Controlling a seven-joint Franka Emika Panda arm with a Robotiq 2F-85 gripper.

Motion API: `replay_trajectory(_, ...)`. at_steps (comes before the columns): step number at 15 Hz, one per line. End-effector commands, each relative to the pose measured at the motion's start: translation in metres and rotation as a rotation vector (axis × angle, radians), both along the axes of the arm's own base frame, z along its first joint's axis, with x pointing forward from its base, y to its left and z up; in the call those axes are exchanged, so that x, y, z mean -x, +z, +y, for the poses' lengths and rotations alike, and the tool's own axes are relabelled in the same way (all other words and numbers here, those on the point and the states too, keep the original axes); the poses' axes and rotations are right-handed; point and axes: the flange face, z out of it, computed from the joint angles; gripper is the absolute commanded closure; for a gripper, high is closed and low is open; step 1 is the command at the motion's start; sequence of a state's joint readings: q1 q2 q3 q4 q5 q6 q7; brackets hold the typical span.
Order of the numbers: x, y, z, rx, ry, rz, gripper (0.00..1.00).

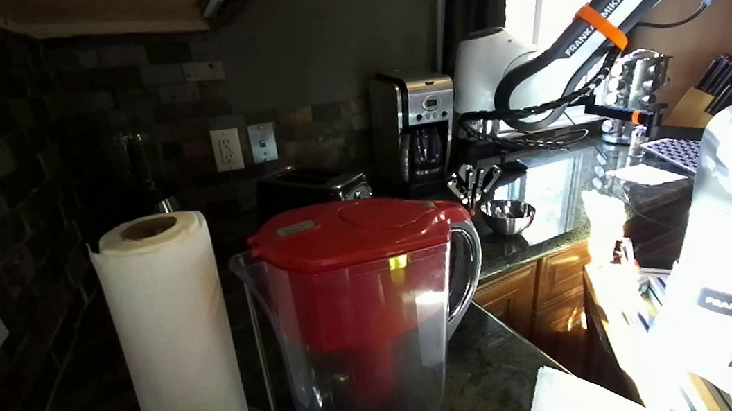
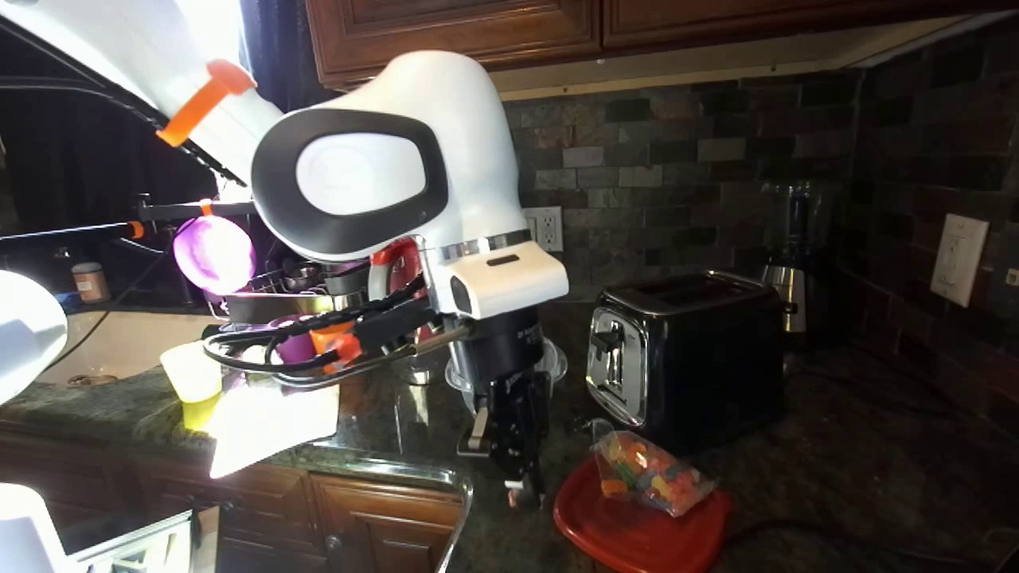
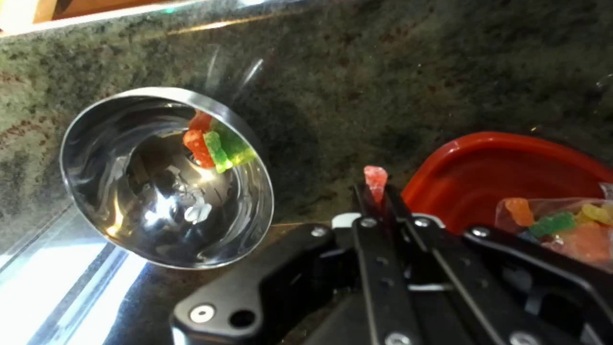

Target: Put some gummy bears into the plastic

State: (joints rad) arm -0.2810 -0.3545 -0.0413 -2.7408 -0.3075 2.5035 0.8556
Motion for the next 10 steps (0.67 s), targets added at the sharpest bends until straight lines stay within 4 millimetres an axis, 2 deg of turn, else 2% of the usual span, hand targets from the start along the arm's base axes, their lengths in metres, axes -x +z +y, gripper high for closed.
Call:
replay_trajectory(1, 0.017, 0.019, -0.012, 0.035, 0.014, 0.010, 0.95)
replay_trajectory(8, 0.034, 0.018, -0.036, 0.058, 0.120, 0.132, 0.90)
replay_trajectory(10, 0.036, 0.012, -0.041, 0.072, 0.143, 0.169, 0.81)
